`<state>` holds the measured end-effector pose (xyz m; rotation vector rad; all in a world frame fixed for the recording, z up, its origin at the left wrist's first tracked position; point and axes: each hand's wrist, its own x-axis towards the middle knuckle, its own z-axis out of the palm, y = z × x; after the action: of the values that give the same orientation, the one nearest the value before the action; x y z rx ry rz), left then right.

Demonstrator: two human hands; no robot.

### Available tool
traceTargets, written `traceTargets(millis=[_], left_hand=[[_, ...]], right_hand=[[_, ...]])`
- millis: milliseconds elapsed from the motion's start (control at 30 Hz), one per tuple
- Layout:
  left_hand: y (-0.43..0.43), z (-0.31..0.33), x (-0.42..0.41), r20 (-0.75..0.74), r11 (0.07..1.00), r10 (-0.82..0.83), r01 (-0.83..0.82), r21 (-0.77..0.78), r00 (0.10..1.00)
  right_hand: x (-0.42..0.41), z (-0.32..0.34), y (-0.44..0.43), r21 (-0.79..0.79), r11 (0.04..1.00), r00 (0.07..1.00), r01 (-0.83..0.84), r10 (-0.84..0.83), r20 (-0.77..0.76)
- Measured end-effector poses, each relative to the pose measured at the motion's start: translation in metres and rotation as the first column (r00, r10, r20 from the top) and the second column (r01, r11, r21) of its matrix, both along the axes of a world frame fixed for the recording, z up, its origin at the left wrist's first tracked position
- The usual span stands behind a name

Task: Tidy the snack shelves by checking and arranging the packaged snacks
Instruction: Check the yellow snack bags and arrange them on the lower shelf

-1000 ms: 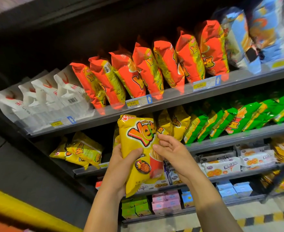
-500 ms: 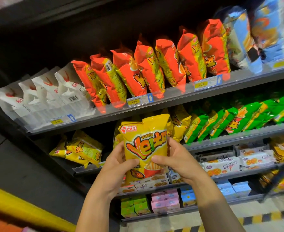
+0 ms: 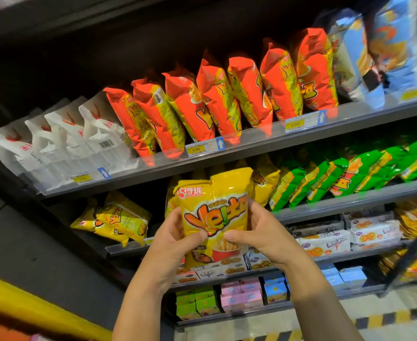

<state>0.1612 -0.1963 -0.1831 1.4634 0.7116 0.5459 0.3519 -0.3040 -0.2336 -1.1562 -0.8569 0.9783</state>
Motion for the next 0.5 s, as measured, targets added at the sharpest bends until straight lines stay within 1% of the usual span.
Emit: traceTargets(millis=[100,233,333,433,500], left_hand=[[0.001,-0.002,0.002,-0.002,0.998,0.033,-0.033,-0.057,0.999],[0.001,-0.003,0.006,-0.030,0.992,0.064,-0.067,-0.105,0.997],[0.001,-0.004,0.006,-0.046,0.984,0.082,-0.088,-0.155,0.996],[0.001,-0.004,0.006,-0.050,0.977,0.096,-0.103,-0.185,0.994],[-0.001,-0.003,0.007,-0.053,0.974,0.101,-0.109,-0.196,0.993]], right_hand=[[-0.001,0.002,0.002,-0.016,1.000,0.999,0.005,-0.005,-0.041],[-0.005,0.001,0.008,-0.065,0.996,0.994,0.060,-0.065,-0.086],[-0.011,0.005,0.009,-0.092,0.994,0.992,0.053,-0.063,-0.108],[-0.014,0.009,0.008,-0.164,0.985,0.989,0.060,-0.080,-0.124],[-0.014,0.011,0.009,-0.197,0.980,0.979,0.026,-0.065,-0.193]])
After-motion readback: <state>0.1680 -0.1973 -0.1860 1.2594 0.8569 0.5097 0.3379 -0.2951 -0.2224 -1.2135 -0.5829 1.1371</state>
